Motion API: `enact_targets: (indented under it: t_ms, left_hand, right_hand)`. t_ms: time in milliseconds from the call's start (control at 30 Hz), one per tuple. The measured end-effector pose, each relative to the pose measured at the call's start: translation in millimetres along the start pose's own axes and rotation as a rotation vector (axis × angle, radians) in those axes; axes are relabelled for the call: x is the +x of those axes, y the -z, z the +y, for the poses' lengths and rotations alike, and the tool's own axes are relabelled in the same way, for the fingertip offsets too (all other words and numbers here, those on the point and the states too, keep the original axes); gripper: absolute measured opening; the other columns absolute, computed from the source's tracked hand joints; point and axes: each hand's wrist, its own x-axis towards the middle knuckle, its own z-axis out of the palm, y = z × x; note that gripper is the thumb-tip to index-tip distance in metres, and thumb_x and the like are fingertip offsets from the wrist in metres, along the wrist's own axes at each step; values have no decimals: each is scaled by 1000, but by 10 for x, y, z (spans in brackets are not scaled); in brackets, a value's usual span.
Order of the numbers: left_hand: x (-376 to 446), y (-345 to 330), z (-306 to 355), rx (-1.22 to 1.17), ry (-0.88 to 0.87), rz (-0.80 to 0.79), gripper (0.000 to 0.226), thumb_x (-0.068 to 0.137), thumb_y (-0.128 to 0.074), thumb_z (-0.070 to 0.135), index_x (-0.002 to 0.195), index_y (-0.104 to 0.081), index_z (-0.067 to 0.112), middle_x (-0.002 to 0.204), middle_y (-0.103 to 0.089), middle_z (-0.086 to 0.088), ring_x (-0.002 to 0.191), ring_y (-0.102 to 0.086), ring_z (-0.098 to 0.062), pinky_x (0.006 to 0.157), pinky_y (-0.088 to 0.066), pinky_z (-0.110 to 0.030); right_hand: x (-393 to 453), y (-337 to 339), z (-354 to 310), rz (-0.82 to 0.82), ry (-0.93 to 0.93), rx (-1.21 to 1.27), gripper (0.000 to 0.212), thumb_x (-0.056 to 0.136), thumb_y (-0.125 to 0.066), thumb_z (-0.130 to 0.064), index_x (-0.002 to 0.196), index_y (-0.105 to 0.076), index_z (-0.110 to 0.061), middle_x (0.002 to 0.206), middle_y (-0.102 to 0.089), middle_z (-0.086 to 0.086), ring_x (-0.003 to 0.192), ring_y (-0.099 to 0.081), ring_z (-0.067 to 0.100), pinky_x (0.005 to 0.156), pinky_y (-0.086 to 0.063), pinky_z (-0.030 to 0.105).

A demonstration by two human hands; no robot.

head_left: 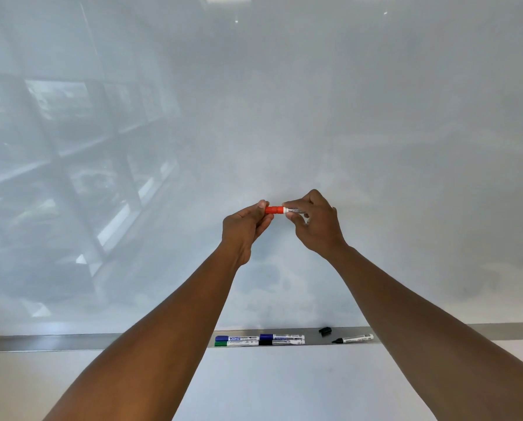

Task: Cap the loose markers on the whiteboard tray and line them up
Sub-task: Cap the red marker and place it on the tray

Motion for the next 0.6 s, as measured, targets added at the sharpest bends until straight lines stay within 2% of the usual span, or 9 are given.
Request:
enact_targets:
  t_ms: [133, 367, 600]
  left_hand:
    - [16, -33, 27, -17, 9, -22, 19, 87, -72, 12, 101, -74, 1, 91, -77, -8, 82, -75, -18, 70, -58, -21]
    - [74, -65, 68, 24, 11, -60, 19, 87, -71, 14, 101, -75, 2, 95, -77, -9, 88, -74, -20, 76, -59, -23]
    - [153, -7, -42, 125, 28, -50, 13, 89, -70, 13, 97, -76, 6, 96, -77, -7, 93, -74, -21, 86, -58, -26]
  right_hand:
    - [36, -26, 3, 4, -29, -17, 20, 88, -64, -18, 104, -70, -29, 92, -54, 3, 85, -58, 19, 84, -44, 45]
    - [94, -27, 50, 9, -45, -36, 22, 88, -63, -15, 103, -70, -30, 93, -52, 3, 85, -56, 18, 79, -29, 34]
    - [44, -39, 174, -47, -32, -46, 20, 89, -64, -21, 105, -70, -31, 93, -55, 1, 86, -58, 18, 85, -38, 42]
